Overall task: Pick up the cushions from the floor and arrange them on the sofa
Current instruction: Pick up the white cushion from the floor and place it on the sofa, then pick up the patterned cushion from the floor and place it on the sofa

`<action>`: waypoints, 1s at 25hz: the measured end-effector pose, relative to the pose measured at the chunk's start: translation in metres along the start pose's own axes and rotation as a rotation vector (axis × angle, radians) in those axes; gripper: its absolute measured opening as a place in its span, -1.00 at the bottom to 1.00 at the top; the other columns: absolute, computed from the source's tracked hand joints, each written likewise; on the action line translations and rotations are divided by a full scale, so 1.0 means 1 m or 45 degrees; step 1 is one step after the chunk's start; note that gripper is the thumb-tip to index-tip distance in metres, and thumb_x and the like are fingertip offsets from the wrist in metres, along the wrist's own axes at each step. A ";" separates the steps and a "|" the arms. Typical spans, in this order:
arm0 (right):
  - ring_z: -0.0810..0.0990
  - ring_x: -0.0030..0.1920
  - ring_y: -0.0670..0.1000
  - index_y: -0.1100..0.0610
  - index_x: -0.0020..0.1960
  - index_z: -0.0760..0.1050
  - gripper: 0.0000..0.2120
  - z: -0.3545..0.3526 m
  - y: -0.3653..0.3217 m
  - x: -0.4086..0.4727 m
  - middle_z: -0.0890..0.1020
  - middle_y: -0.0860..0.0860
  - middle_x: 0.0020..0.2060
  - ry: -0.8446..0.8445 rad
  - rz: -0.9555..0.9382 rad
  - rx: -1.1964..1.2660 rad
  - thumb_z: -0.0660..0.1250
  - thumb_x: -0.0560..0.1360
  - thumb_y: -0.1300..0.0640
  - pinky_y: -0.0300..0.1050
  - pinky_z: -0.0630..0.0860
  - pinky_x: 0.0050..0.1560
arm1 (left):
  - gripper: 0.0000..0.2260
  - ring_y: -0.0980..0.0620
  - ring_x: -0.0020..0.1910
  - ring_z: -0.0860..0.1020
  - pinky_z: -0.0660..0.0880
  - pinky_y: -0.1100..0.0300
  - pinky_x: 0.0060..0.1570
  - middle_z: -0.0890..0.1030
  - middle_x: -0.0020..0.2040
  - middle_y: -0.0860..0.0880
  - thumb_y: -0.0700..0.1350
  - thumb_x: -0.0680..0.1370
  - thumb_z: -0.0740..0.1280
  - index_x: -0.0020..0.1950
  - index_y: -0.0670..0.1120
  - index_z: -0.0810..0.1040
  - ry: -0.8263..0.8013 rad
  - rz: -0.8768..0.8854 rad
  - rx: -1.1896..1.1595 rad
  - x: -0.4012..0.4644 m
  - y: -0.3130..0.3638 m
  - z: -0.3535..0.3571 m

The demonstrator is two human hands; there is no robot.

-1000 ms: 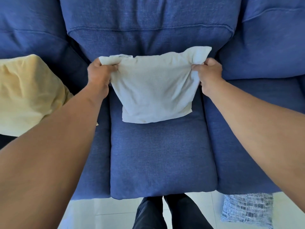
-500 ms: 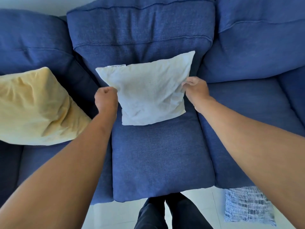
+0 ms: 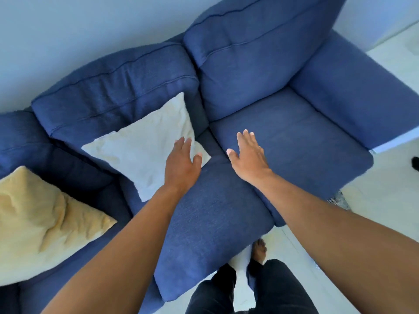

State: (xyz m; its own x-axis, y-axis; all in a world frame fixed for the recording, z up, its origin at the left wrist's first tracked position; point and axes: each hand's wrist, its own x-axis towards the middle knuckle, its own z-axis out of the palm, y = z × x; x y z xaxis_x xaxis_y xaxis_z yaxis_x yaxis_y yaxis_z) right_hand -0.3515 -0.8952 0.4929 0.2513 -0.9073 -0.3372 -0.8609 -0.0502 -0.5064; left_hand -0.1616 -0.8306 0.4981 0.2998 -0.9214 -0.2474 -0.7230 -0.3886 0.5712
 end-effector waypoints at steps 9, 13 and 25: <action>-0.06 0.71 0.18 0.21 0.68 0.08 -0.33 -0.089 0.224 -0.112 0.03 0.18 0.71 0.228 0.475 0.023 0.16 0.70 -0.09 0.33 0.14 0.59 | -0.37 -0.14 0.74 -0.01 0.07 -0.09 0.67 0.07 0.75 -0.16 0.07 0.73 0.22 0.72 -0.13 0.09 -0.421 0.426 0.252 -0.044 0.182 0.155; -0.08 0.71 0.19 0.19 0.70 0.03 -0.31 -0.116 0.316 -0.169 -0.01 0.18 0.71 0.225 0.641 0.118 0.15 0.71 -0.10 0.31 0.07 0.63 | -0.35 -0.13 0.74 -0.03 0.06 -0.09 0.67 0.04 0.75 -0.16 0.08 0.73 0.21 0.73 -0.12 0.06 -0.582 0.538 0.364 -0.080 0.254 0.232; -0.04 0.71 0.19 0.18 0.69 0.06 -0.32 -0.128 0.481 -0.245 0.03 0.19 0.71 0.328 1.048 0.421 0.20 0.70 -0.08 0.26 0.08 0.63 | -0.33 -0.17 0.72 0.08 0.17 -0.20 0.62 0.04 0.75 -0.18 0.10 0.72 0.21 0.73 -0.12 0.03 -0.975 0.765 0.679 -0.111 0.371 0.389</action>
State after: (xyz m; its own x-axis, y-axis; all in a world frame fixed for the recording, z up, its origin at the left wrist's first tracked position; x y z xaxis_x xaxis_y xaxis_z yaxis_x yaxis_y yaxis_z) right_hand -0.8837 -0.7504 0.4334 -0.5239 -0.6710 -0.5247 -0.5444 0.7375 -0.3996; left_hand -0.7056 -0.8696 0.4333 -0.5203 -0.6391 -0.5664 -0.8519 0.3427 0.3960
